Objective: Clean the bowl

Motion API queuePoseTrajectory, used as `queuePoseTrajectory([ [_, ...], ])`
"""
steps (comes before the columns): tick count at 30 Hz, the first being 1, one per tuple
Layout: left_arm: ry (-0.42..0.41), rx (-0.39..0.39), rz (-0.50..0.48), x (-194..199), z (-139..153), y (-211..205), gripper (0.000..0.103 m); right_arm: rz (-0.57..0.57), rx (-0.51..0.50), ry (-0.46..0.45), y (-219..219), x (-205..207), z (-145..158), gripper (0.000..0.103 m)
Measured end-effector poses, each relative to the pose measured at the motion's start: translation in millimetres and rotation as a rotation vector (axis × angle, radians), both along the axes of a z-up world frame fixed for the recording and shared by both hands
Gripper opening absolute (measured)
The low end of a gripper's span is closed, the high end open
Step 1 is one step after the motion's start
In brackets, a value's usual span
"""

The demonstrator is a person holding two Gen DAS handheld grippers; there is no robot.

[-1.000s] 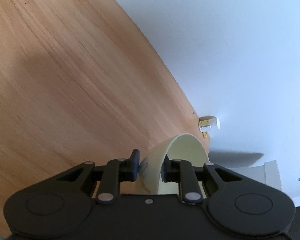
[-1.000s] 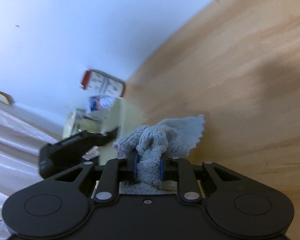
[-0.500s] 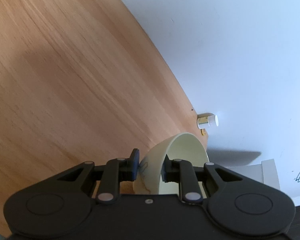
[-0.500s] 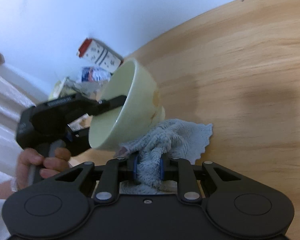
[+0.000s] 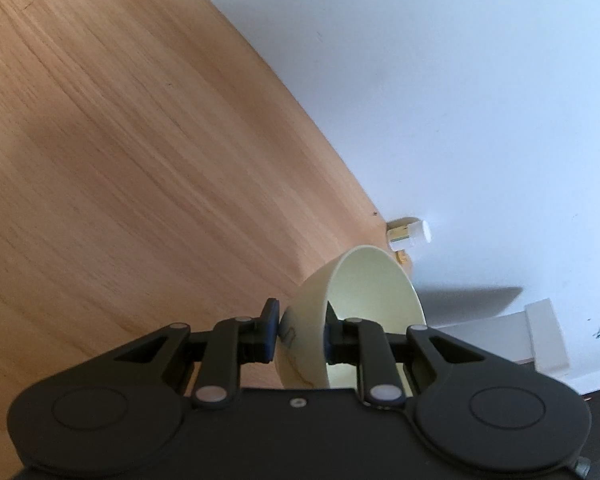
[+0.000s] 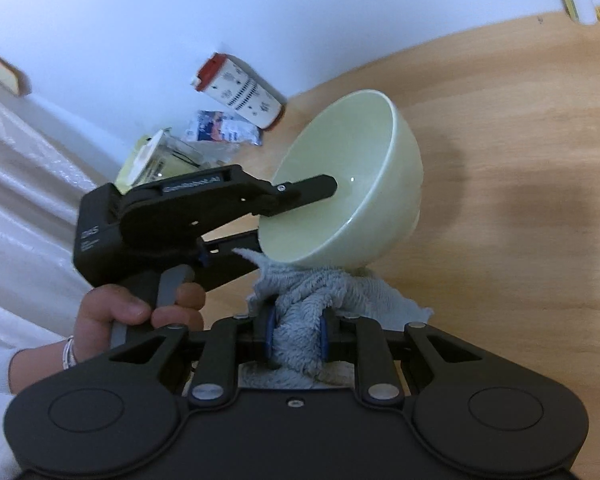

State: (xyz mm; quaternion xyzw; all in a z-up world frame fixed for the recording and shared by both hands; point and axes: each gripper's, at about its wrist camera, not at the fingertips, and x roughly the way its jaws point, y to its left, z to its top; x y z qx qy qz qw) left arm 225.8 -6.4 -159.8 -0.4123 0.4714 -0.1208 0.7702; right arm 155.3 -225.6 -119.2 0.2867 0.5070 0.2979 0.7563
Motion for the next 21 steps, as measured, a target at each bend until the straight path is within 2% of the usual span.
queuePoseTrajectory([
  [11,-0.005,0.012,-0.073,-0.8,2.5,-8.2,0.019,0.023,-0.049,0.063,35.5,18.0,-26.8,0.024],
  [21,0.046,0.013,-0.013,3.7,-2.4,8.3,0.019,-0.077,-0.036,0.021,-8.1,-8.7,6.2,0.024],
])
